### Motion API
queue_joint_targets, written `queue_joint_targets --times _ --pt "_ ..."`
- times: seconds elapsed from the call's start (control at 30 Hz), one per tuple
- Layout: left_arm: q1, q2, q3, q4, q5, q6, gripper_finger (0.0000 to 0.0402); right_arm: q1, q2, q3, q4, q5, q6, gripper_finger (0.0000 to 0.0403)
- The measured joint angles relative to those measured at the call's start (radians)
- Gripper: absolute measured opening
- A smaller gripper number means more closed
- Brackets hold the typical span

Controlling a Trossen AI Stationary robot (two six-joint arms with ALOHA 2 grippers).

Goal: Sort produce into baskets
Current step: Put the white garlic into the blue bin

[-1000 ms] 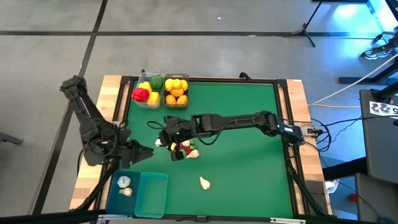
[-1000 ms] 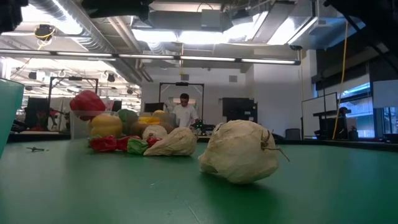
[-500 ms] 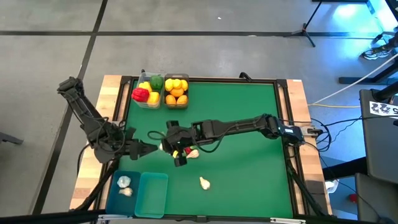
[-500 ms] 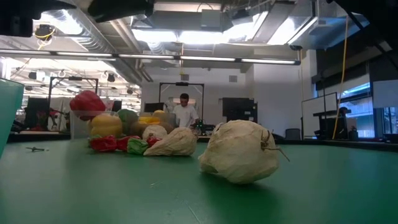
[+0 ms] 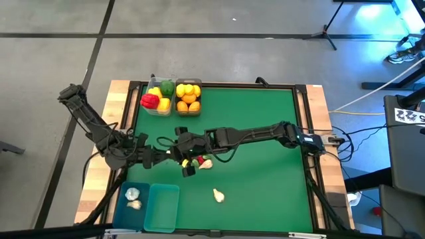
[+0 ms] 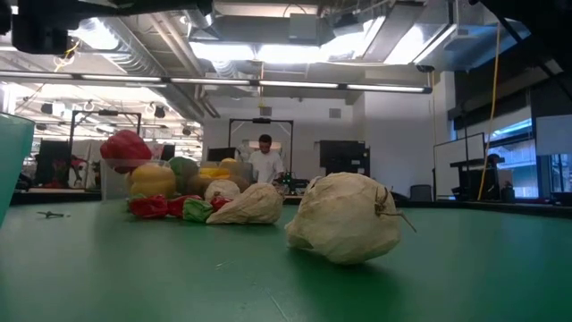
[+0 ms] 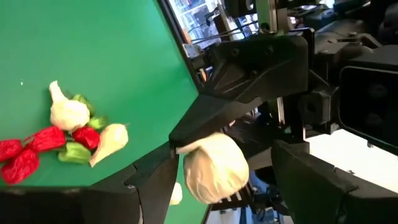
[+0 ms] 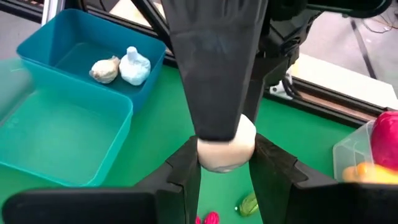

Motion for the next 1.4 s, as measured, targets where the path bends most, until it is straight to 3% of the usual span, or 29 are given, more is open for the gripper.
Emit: queue_joint_targets --times 0.23,0.5,0.73,1.4 --pt "0.021 0.000 0.000 0.016 0.042 0.015 0.0242 -0.001 0.000 0.000 0.022 0.040 -0.027 0.0113" --pt "0.041 0.000 0.000 0.015 0.028 0.030 0.0185 -0.001 0.000 0.000 0.022 0.055 -0.031 0.0113" --pt "0.059 0.000 0.000 0.014 0.022 0.033 0.0160 -0.002 -0.002 0.000 0.014 0.056 -0.032 0.0113" --pt "0.059 0.000 0.000 0.016 0.018 0.033 0.0144 -0.002 -0.002 0.000 0.013 0.037 -0.052 0.0113"
